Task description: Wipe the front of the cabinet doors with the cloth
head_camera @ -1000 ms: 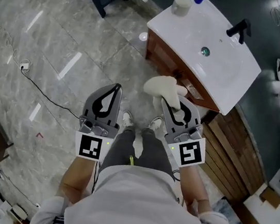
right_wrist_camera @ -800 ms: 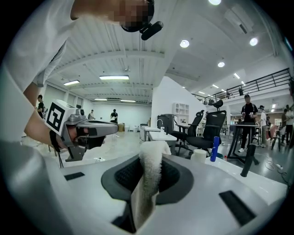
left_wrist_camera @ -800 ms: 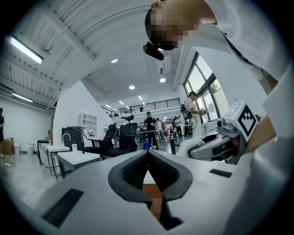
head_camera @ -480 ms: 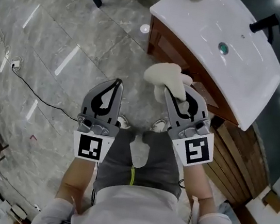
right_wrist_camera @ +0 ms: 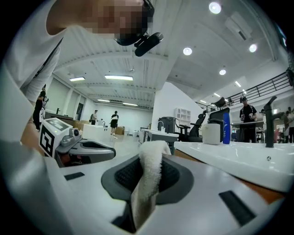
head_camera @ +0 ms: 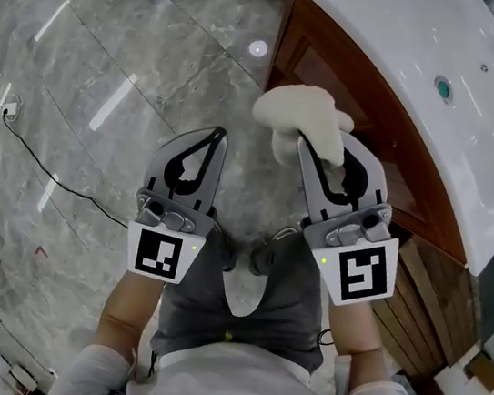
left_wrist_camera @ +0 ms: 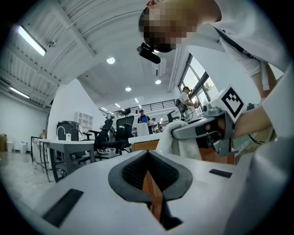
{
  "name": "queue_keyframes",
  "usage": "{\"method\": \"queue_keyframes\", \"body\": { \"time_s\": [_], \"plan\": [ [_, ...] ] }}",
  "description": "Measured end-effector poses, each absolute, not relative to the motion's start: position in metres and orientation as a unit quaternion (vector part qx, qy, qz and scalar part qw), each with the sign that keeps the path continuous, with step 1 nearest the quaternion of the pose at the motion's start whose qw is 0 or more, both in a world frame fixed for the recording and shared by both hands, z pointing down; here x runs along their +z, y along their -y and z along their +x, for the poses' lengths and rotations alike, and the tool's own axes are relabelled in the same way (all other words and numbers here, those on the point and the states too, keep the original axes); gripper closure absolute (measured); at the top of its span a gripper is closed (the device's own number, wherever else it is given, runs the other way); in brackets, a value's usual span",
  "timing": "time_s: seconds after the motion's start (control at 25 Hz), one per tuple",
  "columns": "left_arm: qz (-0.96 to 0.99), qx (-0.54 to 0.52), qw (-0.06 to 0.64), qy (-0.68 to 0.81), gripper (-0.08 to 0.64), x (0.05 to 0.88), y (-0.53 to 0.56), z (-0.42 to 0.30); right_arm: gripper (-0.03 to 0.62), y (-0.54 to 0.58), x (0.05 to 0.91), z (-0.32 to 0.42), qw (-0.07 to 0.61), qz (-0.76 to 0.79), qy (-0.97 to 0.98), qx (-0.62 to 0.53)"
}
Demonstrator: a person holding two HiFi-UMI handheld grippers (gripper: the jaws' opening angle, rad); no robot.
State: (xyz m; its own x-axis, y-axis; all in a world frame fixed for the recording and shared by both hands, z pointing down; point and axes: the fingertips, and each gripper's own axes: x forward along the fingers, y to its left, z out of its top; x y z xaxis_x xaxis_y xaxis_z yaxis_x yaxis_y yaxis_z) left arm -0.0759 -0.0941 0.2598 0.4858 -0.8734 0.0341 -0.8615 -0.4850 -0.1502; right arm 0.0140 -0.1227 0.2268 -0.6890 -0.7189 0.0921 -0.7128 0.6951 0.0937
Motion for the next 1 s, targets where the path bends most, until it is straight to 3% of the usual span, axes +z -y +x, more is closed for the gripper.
{"method": "queue_keyframes", "body": {
  "time_s": [0.6, 1.0],
  "plan": [
    [-0.858, -0.011, 0.102, -0.503, 0.541, 0.426, 0.122, -0.075, 0.517, 0.165, 0.357, -0.007, 0.020, 0.369, 0.924, -0.097],
    [-0.857, 0.017, 0.136, -0.497, 0.541, 0.489, 0.120, -0.089, 0.517, 0.180, 0.390, -0.024, -0.001, 0.368, 0.919, -0.143]
  ]
}}
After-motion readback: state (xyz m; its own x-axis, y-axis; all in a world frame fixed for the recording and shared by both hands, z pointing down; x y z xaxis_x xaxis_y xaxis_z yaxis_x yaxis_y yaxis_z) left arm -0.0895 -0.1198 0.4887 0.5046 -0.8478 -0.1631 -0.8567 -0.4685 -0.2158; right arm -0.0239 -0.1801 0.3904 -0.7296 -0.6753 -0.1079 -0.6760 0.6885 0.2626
